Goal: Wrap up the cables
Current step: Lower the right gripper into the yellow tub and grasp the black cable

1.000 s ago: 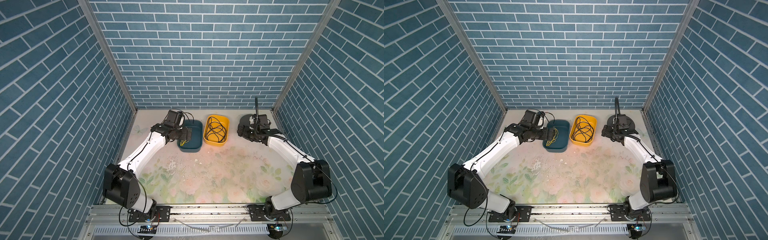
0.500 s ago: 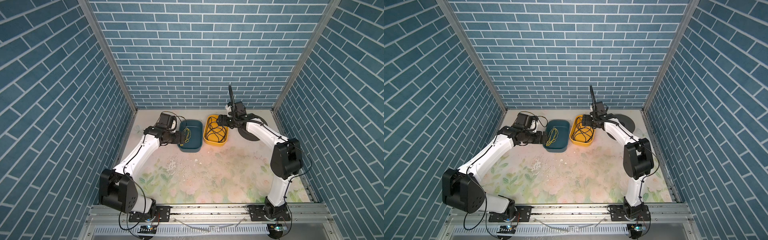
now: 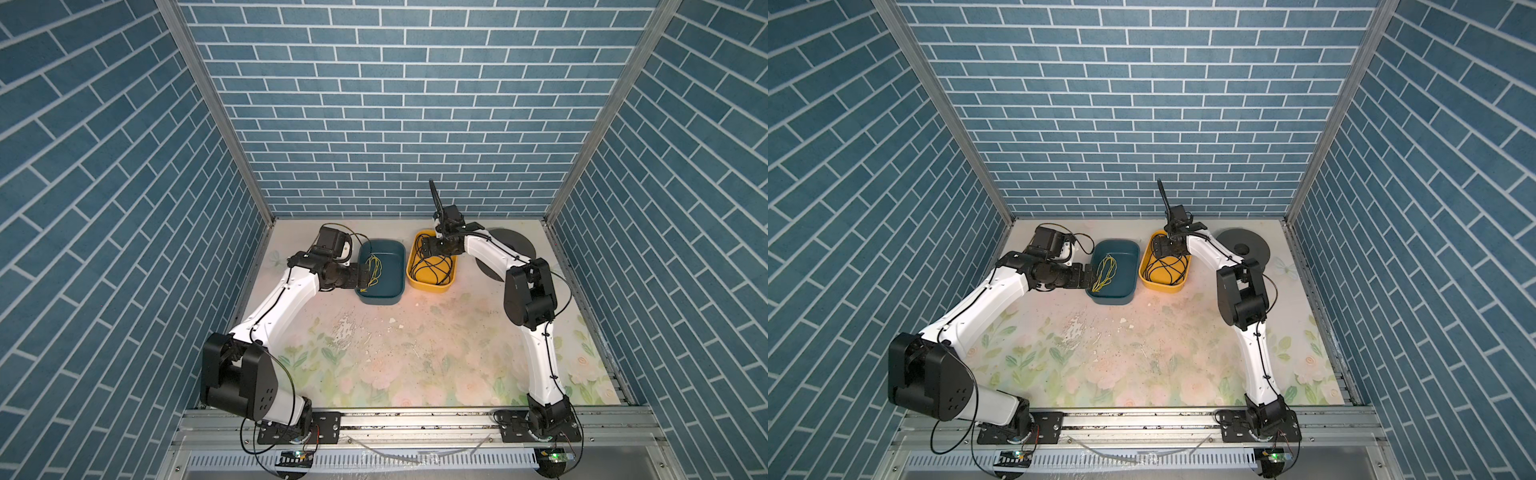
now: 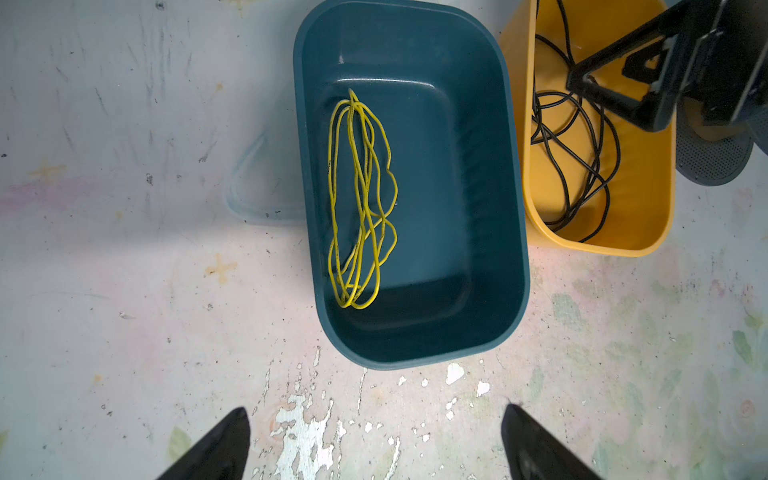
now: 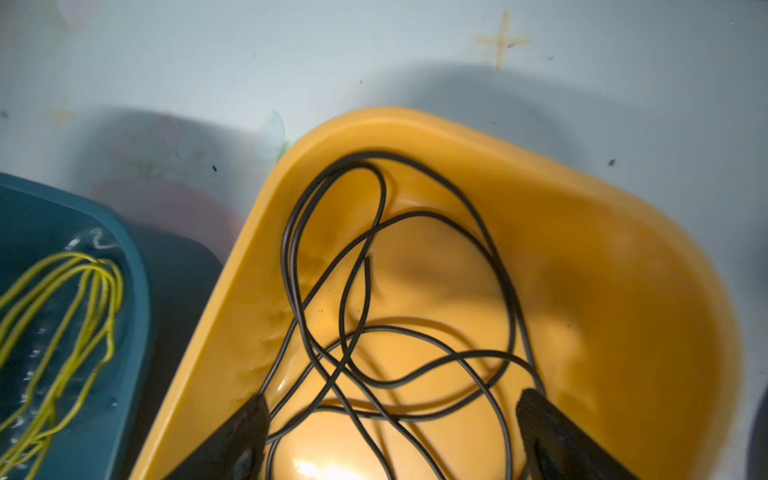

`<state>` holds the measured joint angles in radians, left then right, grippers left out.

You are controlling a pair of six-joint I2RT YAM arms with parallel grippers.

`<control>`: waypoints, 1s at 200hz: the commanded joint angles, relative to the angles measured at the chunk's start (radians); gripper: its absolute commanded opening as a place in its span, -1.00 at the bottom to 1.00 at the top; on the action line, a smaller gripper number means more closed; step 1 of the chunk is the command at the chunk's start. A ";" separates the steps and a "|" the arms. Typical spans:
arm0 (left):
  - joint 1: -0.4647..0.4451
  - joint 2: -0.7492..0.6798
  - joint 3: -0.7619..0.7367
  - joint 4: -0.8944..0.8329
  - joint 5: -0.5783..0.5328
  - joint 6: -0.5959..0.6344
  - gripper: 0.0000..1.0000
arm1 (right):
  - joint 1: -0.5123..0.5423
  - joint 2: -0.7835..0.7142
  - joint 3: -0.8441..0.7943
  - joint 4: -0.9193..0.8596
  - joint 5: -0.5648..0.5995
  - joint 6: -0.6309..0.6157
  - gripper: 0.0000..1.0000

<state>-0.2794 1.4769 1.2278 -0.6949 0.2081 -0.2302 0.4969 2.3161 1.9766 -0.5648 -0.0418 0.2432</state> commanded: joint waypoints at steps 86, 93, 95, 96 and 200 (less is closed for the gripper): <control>0.009 0.026 -0.009 -0.035 -0.026 0.015 0.90 | 0.069 0.200 0.189 -0.101 0.113 -0.078 0.25; 0.009 0.026 -0.011 -0.037 -0.042 0.011 0.90 | 0.068 0.201 0.187 -0.102 0.097 -0.068 0.12; 0.009 0.026 -0.012 -0.036 -0.046 0.009 0.90 | 0.069 0.201 0.186 -0.101 0.092 -0.065 0.09; 0.009 0.026 -0.012 -0.037 -0.049 0.008 0.89 | 0.069 0.201 0.185 -0.101 0.090 -0.064 0.08; -0.135 -0.017 -0.040 -0.120 -0.084 -0.129 0.71 | 0.071 -0.067 0.007 0.019 0.077 0.005 -1.00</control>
<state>-0.3668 1.4982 1.1885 -0.7509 0.1383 -0.3191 0.5606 2.4145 2.0617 -0.6014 0.0135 0.2249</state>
